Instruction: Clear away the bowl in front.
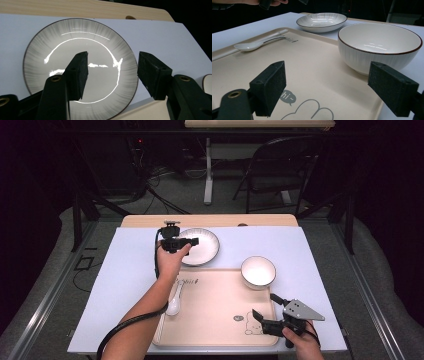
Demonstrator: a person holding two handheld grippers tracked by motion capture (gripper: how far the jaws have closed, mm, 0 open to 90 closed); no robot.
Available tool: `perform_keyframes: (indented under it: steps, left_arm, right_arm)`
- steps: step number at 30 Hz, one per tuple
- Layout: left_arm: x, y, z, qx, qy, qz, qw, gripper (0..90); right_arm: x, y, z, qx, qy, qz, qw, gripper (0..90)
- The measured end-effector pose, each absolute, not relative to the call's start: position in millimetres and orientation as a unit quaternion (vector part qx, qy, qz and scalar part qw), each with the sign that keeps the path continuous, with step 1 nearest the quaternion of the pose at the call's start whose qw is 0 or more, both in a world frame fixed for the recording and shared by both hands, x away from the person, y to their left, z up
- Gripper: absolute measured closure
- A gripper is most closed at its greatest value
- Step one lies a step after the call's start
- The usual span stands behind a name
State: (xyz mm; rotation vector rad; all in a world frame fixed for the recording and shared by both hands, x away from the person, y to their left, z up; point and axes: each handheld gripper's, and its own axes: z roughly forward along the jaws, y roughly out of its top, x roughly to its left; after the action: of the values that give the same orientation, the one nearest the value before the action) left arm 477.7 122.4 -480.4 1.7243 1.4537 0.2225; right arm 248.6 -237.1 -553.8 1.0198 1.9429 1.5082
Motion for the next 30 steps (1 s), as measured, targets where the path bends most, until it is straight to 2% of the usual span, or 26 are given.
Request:
perform_keyframes:
  steps: [14,30]
  left_arm:
    - [488,159,-497,0.664,0.624,0.096,0.401,41.3]
    - [492,170,-513,0.657,0.639,0.094,0.388,41.2]
  right_arm:
    - [249,-237,-554,0.376,0.708,0.550,0.235,14.3]
    - [249,-238,-555,0.384,0.709,0.544,0.232,14.3]
